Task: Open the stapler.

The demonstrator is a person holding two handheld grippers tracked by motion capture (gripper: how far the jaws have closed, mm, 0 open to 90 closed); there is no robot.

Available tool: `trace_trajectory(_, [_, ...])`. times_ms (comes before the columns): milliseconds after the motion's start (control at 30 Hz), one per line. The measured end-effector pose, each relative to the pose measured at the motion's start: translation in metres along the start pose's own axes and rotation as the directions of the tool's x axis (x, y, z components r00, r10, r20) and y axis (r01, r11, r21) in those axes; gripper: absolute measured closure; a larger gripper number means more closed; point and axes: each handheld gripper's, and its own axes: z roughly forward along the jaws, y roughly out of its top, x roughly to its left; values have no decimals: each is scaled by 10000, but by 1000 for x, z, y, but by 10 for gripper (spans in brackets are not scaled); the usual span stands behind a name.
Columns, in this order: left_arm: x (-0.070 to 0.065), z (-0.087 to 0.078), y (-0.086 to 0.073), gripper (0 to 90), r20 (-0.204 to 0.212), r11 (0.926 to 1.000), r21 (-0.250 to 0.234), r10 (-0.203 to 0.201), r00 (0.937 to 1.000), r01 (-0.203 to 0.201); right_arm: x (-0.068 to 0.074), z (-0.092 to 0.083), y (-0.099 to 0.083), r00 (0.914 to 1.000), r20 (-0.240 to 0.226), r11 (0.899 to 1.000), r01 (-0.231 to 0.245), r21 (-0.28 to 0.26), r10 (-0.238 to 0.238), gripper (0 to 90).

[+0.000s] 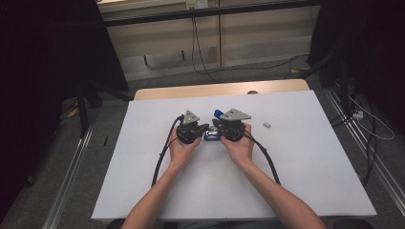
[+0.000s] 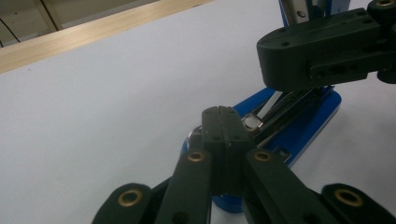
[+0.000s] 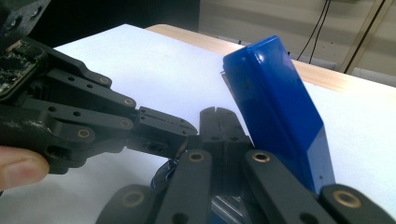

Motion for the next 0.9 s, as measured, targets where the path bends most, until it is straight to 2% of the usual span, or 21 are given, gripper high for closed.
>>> trace_trajectory(367, [1, 0, 0, 900, 85, 10000, -33, -14, 10000, 14, -8, -10, 2, 9995, 320, 9997, -71, -230, 79, 900])
trace_trajectory(600, [-1, 0, 0, 900, -33, 9998, 13, 175, 9998, -175, -6, -11, 1, 9992, 380, 9996, -95, -277, 105, 900])
trace_trajectory(900, [1, 0, 0, 900, 71, 9999, -13, 104, 9999, -104, -10, -14, 2, 9986, 492, 9992, -163, -360, 181, 900])
